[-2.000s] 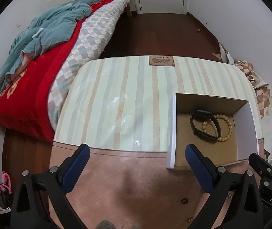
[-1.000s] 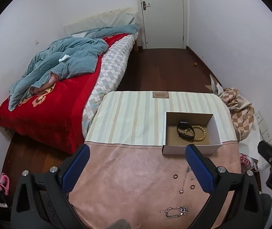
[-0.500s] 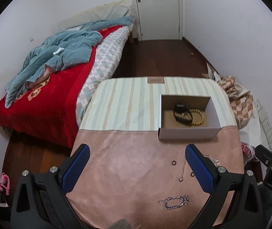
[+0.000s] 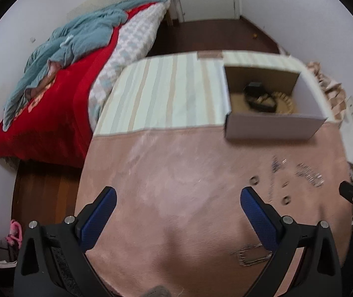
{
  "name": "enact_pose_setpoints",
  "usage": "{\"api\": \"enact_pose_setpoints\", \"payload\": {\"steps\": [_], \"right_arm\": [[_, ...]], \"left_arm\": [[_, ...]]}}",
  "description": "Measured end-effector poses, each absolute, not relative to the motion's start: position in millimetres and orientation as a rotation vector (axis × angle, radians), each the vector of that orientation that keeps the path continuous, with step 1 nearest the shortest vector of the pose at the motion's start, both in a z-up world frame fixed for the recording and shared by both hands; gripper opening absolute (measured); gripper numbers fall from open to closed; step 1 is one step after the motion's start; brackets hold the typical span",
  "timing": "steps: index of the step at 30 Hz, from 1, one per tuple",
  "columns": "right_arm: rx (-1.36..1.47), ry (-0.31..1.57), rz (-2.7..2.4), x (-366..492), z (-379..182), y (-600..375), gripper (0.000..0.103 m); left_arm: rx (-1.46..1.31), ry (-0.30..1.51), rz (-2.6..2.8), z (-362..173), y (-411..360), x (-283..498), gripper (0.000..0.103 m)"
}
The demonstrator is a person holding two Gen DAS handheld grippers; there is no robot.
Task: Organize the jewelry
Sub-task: 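Grasp the silver necklace with the left tool while the right tool grasps the silver chain bracelet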
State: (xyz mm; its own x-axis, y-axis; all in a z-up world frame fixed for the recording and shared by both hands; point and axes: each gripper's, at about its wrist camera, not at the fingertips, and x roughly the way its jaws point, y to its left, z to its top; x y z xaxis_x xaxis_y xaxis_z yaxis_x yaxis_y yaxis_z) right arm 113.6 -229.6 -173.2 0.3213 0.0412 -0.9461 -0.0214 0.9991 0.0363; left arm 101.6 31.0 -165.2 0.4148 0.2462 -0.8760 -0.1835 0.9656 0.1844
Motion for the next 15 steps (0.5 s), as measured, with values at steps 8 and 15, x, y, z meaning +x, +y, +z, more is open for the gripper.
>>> {"api": "enact_pose_setpoints", "payload": {"steps": [8, 15], "right_arm": [[0.035, 1.317, 0.080, 109.7, -214.3, -218.0, 0.092], [0.061, 1.326, 0.040, 99.2, -218.0, -234.8, 0.092]], "left_arm": [[0.035, 1.245, 0.175, -206.6, 30.2, 85.7, 0.102], [0.081, 1.337, -0.061, -241.4, -14.4, 77.9, 0.101]]}}
